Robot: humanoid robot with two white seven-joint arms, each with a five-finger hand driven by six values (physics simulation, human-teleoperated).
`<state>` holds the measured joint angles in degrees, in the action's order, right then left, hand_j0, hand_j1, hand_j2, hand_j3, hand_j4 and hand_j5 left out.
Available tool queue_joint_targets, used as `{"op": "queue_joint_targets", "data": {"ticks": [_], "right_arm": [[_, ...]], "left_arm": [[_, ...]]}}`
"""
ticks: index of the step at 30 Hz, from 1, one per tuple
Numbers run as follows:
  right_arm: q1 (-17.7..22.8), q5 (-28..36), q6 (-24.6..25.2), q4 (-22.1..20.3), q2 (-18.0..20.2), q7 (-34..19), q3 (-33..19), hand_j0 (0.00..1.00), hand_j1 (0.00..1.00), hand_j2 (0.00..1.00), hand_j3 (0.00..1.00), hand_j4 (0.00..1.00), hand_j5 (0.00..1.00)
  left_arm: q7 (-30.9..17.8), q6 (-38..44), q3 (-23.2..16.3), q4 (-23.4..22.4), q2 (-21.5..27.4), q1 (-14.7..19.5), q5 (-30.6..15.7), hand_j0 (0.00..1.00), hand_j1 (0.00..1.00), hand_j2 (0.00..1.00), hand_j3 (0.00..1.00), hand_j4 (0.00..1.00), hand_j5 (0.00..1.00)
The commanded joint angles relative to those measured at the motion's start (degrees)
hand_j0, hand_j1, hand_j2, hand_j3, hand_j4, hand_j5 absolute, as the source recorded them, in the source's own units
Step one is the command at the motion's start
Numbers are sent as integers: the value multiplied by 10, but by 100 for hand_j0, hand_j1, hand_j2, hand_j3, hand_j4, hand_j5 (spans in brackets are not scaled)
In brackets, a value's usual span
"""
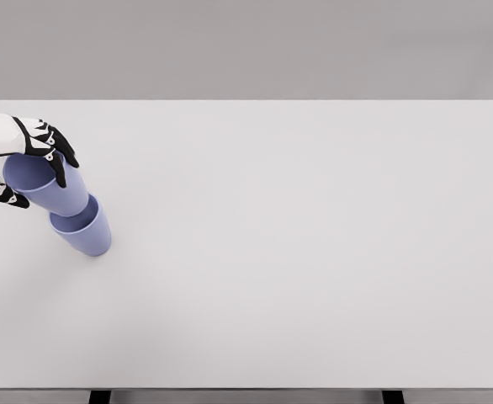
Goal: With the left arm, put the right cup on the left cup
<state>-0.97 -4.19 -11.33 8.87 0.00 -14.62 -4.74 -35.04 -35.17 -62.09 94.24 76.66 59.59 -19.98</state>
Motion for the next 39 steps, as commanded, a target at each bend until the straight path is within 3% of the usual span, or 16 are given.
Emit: {"op": "queue_joint_targets", "data": {"ticks": [1,33,39], "right_arm": [[0,0,0,0,0,0,0,100,100,100,100,100,100],[0,0,0,0,0,0,0,100,100,100,100,100,100],[0,0,0,0,0,-1,0,100,100,100,100,100,100]], "left_arm": [[0,2,1,1,1,0,-4,51,51,51,51,51,51],[0,2,14,-8,-8,-30,3,53,53,53,53,53,53],[0,2,17,-9,-7,-33,2,58,58,58,58,58,58]]}}
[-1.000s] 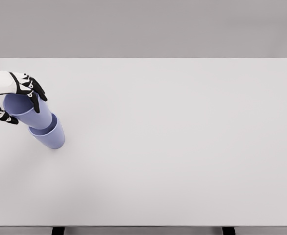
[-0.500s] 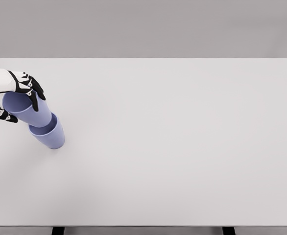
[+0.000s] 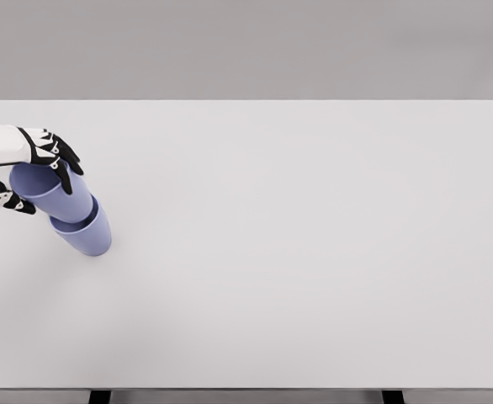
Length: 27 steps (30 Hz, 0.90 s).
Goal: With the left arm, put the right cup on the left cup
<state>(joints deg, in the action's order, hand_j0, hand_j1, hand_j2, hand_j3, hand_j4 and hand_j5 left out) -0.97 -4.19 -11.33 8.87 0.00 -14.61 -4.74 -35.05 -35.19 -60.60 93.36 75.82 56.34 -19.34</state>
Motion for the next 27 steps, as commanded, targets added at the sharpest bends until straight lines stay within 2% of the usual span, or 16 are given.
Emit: {"op": "queue_joint_targets", "data": {"ticks": [1,8,10,12,22,24,26,27], "right_arm": [[0,0,0,0,0,-1,0,100,100,100,100,100,100],[0,0,0,0,0,-1,0,100,100,100,100,100,100],[0,0,0,0,0,0,0,100,100,100,100,100,100],[0,0,0,0,0,-1,0,100,100,100,100,100,100],[0,0,0,0,0,0,0,100,100,100,100,100,100],[0,0,0,0,0,-1,0,100,100,100,100,100,100],[0,0,0,0,0,-1,0,100,100,100,100,100,100],[0,0,0,0,0,0,0,100,100,100,100,100,100]], "left_arm": [[1,2,2,0,0,0,-4,58,58,58,58,58,58],[1,2,4,-2,0,-6,-3,60,60,60,60,60,60],[1,2,4,-3,0,-6,-3,89,89,89,89,89,89],[1,2,4,-3,0,-6,-3,98,98,98,98,98,98],[1,2,13,-3,5,-13,-4,100,100,100,100,100,100],[1,2,40,1,11,-16,-11,100,100,100,100,100,100],[1,2,63,5,13,-17,-38,100,100,100,100,100,100],[1,2,63,24,13,-15,-61,100,100,100,100,100,100]]}}
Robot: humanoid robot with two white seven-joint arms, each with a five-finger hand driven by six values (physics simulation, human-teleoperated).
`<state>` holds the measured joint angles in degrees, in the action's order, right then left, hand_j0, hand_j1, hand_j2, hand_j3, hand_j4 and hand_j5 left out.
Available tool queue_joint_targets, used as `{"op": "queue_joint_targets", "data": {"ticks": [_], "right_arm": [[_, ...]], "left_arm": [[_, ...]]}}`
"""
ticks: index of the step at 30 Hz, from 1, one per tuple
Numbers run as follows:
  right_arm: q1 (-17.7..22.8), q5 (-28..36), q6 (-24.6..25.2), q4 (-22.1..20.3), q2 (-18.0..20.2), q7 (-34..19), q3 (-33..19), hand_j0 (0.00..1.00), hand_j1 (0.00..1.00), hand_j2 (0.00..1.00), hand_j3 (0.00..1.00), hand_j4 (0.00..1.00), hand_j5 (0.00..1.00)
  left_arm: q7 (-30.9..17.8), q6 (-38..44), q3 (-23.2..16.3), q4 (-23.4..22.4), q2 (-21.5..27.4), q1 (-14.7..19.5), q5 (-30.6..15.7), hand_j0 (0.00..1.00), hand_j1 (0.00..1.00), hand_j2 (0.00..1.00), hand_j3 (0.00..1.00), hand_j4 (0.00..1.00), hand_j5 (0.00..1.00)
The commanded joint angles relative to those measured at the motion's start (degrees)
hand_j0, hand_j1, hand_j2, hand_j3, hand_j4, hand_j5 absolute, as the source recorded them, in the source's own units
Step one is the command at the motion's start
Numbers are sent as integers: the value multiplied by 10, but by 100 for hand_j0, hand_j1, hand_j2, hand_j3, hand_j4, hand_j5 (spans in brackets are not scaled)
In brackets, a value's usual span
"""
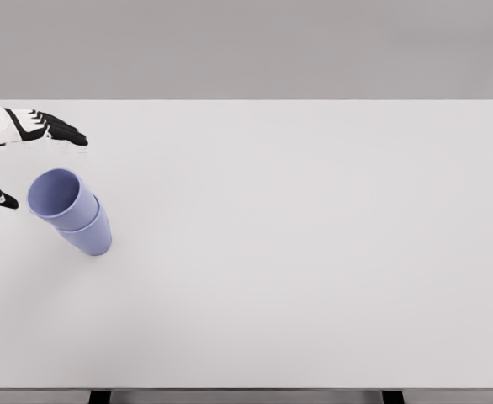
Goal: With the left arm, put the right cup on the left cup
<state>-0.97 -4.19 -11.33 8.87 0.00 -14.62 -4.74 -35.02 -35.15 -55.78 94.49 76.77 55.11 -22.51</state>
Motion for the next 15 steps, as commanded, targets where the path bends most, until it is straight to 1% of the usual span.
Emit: {"op": "queue_joint_targets", "data": {"ticks": [1,3,4,8,11,13,15], "right_arm": [[0,0,0,0,0,-1,0,100,100,100,100,100,100],[0,0,0,0,0,0,0,100,100,100,100,100,100],[0,0,0,0,0,-1,0,100,100,100,100,100,100],[0,0,0,0,0,0,0,100,100,100,100,100,100],[0,0,0,0,0,-1,0,100,100,100,100,100,100],[0,0,0,0,0,0,0,100,100,100,100,100,100],[0,0,0,0,0,-1,0,100,100,100,100,100,100]], "left_arm": [[0,2,16,28,-1,2,-46,100,100,100,100,100,100],[0,2,20,64,-5,13,-88,100,100,100,100,100,100],[0,2,21,66,-11,17,-99,100,100,100,100,100,100],[0,2,21,66,-48,17,-108,100,100,100,100,100,100],[0,2,20,66,-111,17,-110,100,100,100,100,100,100],[0,2,20,66,-138,20,-110,100,100,100,100,100,100],[0,2,20,66,-150,21,-110,100,100,100,100,100,100]]}}
